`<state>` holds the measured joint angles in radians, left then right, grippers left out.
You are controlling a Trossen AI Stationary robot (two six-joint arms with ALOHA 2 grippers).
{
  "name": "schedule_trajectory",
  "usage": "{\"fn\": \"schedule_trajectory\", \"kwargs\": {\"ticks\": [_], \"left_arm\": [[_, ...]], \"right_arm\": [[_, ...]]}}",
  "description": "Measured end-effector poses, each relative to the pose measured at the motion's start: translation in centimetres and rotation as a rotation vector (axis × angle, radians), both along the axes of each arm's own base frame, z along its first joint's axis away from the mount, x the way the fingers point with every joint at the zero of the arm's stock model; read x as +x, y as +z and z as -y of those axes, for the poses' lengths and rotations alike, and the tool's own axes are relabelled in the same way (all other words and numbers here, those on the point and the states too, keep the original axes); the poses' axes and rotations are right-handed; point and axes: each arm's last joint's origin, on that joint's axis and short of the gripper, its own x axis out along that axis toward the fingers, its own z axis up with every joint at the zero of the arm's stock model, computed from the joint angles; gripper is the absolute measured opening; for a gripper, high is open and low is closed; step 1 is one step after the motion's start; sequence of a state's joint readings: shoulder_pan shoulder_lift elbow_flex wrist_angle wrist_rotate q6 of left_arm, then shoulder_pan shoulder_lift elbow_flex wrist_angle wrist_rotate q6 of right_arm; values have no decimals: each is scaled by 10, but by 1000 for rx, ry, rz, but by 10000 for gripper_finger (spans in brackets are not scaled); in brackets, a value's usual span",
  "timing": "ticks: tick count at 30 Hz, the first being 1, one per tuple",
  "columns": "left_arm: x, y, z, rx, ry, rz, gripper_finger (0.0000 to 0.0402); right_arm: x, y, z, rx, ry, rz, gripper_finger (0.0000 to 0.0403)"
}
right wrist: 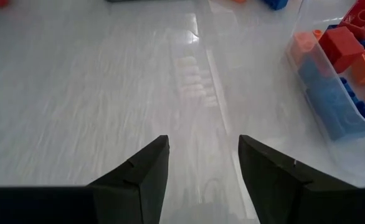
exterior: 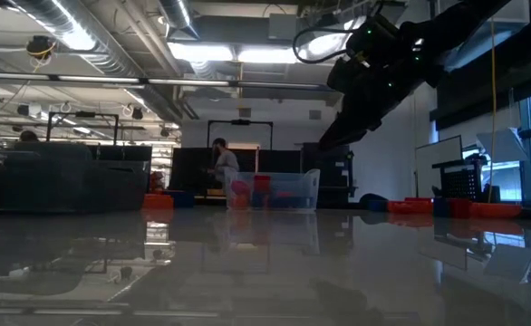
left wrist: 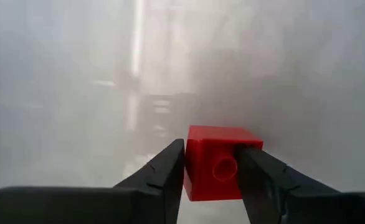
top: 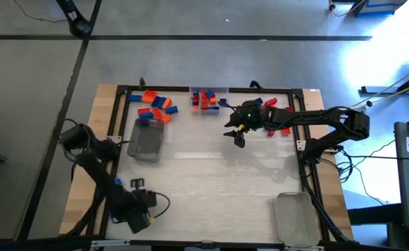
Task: Sort blocks by size
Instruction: Put the red 4 stud game piece into the transparent bin
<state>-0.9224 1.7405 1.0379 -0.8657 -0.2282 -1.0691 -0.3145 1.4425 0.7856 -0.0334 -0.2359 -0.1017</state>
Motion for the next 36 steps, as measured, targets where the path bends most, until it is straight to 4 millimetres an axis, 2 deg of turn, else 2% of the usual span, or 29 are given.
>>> {"fn": "schedule_trajectory", "kwargs": {"ticks": [6,11,15,19,25,30,36], "left_arm": [[26,14,-31,47,-12,36,116],[33,37,-52,6,28,78,158],[33,46,-57,-29,63,105,196],[33,46,-58,-29,73,105,214],[33,36,-62,7,84,98,211],[40,41,-71,50,95,169,196],[61,54,-92,117,87,331,188]], "right_arm": [[-2,-2,-1,15,1,-25,193],[-2,-2,0,8,-7,-29,193],[-2,-2,0,8,-8,-29,193],[-2,-3,-1,13,-10,-36,193],[-2,-2,-1,20,-15,-29,193],[6,3,-15,39,54,38,193],[22,13,-53,33,164,184,193]]}}
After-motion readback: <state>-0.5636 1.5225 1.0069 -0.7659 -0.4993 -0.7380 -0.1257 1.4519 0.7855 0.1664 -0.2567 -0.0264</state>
